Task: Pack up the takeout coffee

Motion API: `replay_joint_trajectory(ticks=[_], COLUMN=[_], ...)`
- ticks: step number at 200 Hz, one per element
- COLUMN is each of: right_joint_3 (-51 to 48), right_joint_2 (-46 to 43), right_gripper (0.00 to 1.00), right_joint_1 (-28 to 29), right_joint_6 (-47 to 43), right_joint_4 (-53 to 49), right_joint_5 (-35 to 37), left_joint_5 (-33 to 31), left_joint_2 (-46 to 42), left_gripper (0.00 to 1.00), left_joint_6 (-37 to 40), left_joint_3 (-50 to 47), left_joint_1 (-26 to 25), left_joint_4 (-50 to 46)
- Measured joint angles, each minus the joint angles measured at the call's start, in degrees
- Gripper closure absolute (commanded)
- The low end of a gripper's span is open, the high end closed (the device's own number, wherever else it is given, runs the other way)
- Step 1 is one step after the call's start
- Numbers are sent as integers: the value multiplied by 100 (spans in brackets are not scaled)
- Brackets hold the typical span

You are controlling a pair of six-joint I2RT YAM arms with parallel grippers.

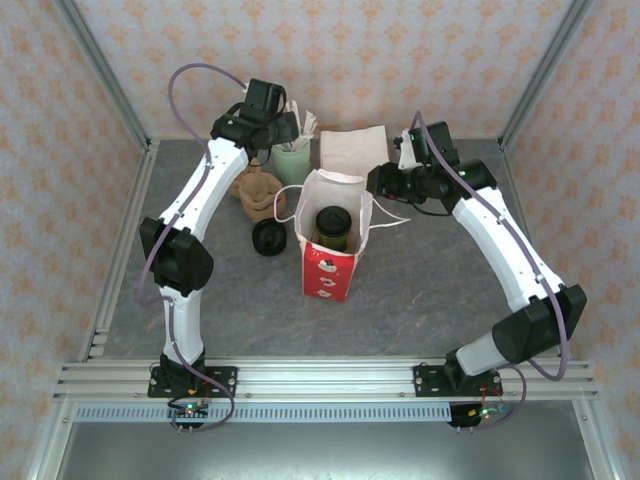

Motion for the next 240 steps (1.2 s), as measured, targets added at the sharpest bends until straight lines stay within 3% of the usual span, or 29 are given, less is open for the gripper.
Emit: replay_joint_trajectory(ticks=[32,58,92,147,193,240], right_joint_3=[-76,-74,52,326,796,1694], right_joint_2=[-308,-404,-321,-59,614,1888], right_gripper=[55,55,55,56,57,56], right_joint_1=[0,-17,-103,-216,-317,-398], right_joint_6=[-2,-4,-46,-214,-492,-767], right_joint_4=[111,262,304,367,455,632], right_joint_5=[256,422,588,898,1388,1733], left_joint_5=[-26,-24,-26,-153,-385,-717], left_joint_2=[24,-15,-37,-52,-356,-1777], left_gripper=[44,53,54,84,94,96], left_joint_6=[223,339,372,457,678,966], left_joint_3=[-4,-151,-348,-627,-656,-640], left_joint_1=[-11,-33,-101,-155,-339,-737], left_joint_4=[249,527,658,872,879,846])
